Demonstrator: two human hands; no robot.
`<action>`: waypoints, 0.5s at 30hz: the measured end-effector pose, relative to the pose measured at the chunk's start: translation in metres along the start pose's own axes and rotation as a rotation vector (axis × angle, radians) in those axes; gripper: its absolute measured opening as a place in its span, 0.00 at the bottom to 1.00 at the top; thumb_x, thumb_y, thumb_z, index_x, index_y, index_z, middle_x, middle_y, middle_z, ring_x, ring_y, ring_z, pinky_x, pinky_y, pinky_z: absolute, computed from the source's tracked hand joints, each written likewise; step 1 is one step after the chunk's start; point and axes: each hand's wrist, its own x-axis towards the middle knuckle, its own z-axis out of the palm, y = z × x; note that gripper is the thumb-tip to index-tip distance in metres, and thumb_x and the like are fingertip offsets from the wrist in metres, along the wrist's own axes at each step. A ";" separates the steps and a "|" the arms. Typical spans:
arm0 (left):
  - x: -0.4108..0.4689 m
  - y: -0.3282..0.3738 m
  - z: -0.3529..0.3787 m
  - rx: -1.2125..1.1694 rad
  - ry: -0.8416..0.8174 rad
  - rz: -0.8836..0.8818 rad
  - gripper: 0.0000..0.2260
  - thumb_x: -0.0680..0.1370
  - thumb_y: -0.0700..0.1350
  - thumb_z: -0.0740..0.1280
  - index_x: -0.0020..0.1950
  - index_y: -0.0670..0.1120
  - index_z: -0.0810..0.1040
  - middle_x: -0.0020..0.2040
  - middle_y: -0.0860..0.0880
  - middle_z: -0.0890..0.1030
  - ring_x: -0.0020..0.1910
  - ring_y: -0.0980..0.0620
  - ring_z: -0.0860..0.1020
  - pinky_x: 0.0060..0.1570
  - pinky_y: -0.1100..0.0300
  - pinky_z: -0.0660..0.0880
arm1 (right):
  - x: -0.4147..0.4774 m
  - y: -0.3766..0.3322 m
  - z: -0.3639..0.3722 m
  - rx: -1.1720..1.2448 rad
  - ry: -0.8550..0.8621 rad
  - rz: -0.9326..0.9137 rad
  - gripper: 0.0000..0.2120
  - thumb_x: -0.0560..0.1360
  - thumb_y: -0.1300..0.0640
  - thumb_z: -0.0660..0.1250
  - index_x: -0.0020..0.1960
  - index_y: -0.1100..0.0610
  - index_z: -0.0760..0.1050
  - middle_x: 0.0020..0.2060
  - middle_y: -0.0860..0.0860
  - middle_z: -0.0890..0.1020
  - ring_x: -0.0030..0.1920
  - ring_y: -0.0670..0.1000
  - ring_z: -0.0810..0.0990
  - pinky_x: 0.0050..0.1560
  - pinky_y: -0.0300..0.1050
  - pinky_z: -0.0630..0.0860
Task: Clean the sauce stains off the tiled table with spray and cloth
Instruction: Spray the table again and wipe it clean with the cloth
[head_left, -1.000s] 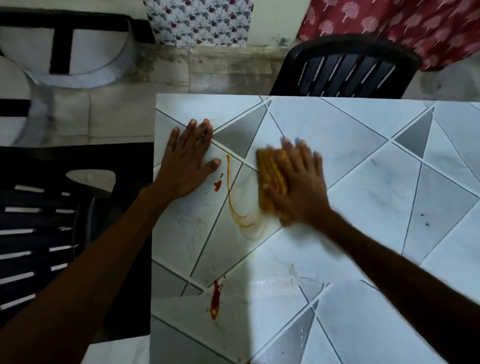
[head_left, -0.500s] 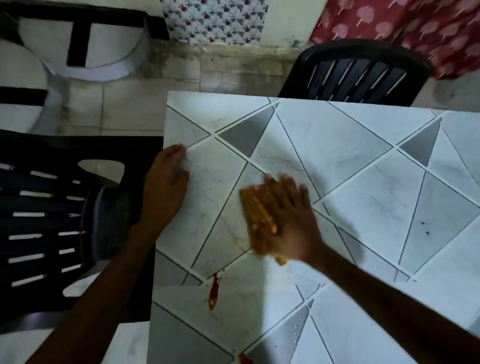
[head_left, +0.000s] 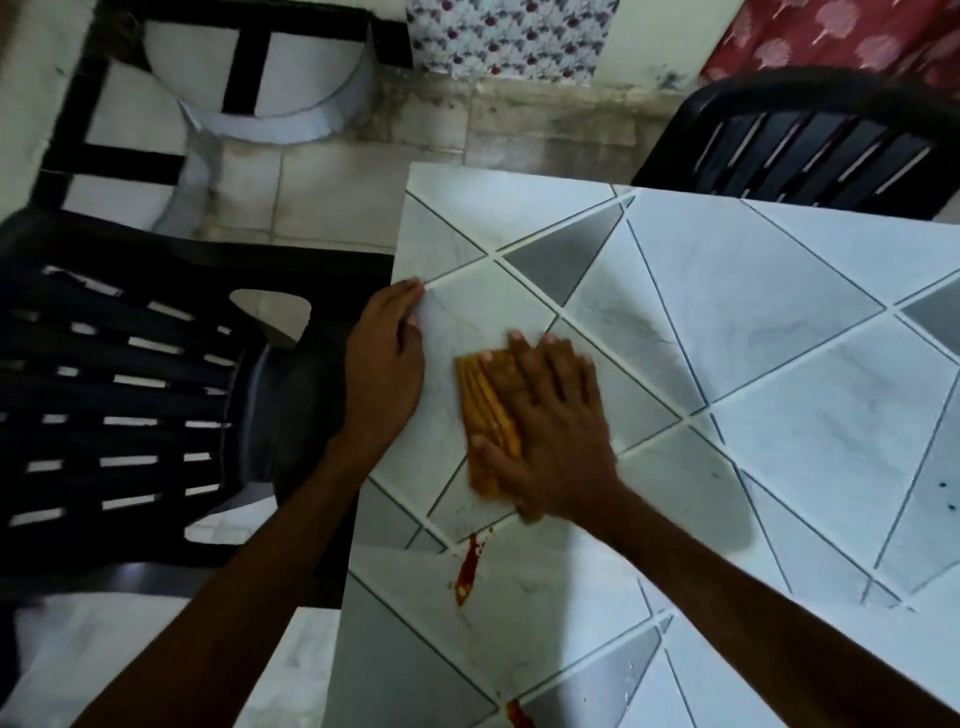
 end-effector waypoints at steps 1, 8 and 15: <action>-0.004 0.004 0.002 -0.014 0.052 -0.050 0.17 0.79 0.35 0.61 0.67 0.38 0.75 0.67 0.44 0.76 0.65 0.54 0.72 0.66 0.75 0.62 | 0.000 0.013 -0.003 -0.027 -0.007 0.009 0.39 0.76 0.28 0.56 0.82 0.44 0.54 0.83 0.50 0.52 0.82 0.58 0.46 0.77 0.69 0.48; -0.024 0.004 0.002 -0.001 0.126 -0.131 0.20 0.76 0.36 0.66 0.68 0.39 0.74 0.66 0.45 0.72 0.63 0.58 0.68 0.65 0.75 0.61 | 0.200 0.054 -0.011 -0.030 0.116 0.392 0.41 0.74 0.26 0.52 0.80 0.47 0.59 0.79 0.58 0.62 0.78 0.68 0.58 0.75 0.73 0.49; -0.023 -0.011 -0.030 -0.335 -0.031 -0.627 0.17 0.78 0.49 0.66 0.66 0.52 0.78 0.62 0.50 0.80 0.59 0.53 0.79 0.64 0.51 0.75 | 0.084 -0.032 0.011 -0.003 0.013 -0.086 0.39 0.77 0.29 0.54 0.82 0.46 0.54 0.82 0.53 0.53 0.82 0.61 0.46 0.77 0.68 0.48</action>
